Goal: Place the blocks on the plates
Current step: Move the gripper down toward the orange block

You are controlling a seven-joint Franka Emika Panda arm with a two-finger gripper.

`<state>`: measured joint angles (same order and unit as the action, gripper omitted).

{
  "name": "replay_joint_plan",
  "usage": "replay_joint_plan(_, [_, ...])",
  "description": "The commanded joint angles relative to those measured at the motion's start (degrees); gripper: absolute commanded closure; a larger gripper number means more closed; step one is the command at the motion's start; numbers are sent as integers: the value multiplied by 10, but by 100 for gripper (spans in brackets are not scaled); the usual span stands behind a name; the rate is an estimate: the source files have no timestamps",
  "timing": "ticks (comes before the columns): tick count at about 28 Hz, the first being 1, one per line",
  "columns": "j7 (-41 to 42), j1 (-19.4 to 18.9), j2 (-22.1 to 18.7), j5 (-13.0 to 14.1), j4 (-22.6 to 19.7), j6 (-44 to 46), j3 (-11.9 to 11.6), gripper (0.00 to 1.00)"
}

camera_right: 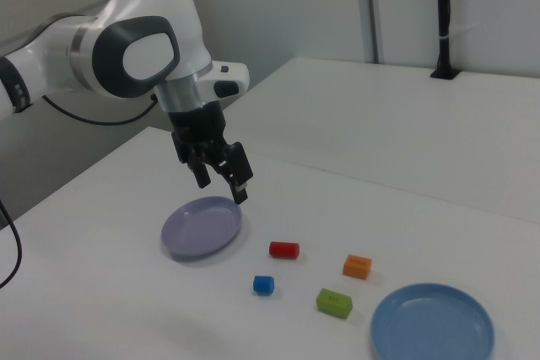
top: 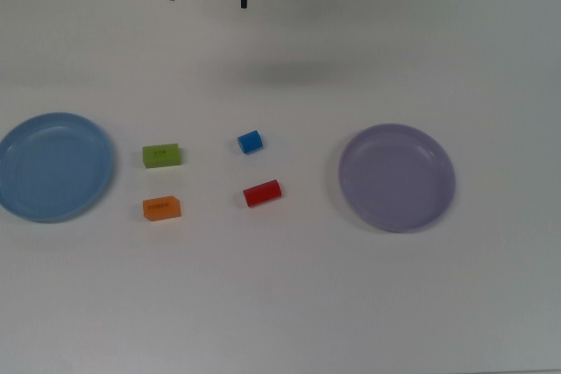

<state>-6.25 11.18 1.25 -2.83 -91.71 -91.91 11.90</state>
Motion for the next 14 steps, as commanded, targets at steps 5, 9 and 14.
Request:
replay_joint_plan(5, [-1, -4, 45, -6, 16, -48, 0, 0])
replay_joint_plan(9, [18, 0, 67, -5, 17, -68, -1, 0])
replay_joint_plan(14, [61, 2, 112, -11, 30, -109, -2, 0])
